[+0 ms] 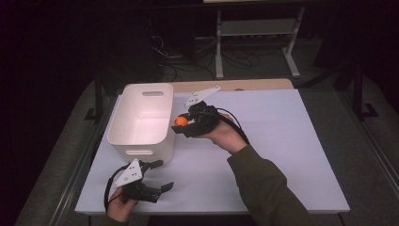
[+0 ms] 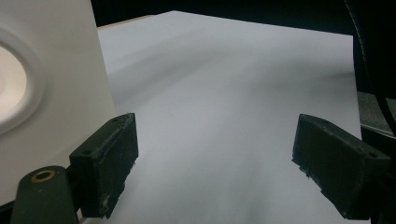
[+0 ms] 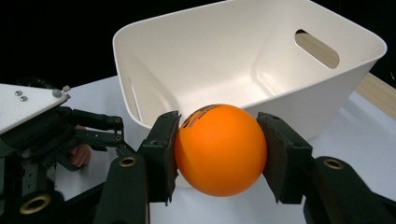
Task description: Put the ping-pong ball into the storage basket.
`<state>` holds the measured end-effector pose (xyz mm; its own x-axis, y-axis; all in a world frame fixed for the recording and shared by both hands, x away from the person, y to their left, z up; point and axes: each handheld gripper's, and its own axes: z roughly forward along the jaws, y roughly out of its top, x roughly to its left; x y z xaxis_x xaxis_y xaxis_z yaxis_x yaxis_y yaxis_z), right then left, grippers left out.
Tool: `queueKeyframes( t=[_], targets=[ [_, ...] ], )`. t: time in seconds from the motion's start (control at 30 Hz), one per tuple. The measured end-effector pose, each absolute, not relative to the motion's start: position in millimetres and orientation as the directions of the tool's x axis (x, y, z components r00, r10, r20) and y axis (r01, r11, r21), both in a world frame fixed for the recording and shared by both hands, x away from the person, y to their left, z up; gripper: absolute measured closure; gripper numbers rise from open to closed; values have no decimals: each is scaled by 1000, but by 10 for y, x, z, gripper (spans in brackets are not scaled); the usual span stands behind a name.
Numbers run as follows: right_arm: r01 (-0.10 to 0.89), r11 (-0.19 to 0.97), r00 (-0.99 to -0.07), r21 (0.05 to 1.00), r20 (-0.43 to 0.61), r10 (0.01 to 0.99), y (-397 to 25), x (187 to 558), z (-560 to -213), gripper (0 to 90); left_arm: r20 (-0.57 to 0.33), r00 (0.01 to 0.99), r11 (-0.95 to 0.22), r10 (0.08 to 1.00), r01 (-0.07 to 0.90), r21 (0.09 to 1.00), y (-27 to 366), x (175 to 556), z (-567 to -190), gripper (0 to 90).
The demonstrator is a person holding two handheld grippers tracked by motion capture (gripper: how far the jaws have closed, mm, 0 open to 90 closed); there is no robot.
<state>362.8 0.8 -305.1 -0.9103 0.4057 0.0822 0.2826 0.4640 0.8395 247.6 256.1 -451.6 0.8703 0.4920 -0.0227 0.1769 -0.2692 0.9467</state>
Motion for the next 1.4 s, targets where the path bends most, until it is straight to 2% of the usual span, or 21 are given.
queueKeyframes(
  t=[1.4],
  targets=[
    [249,498,-930,831,62,361,631,3776,-2976,497,-24,871,-266,491,176,948,2562,2474,-4516,140]
  ],
)
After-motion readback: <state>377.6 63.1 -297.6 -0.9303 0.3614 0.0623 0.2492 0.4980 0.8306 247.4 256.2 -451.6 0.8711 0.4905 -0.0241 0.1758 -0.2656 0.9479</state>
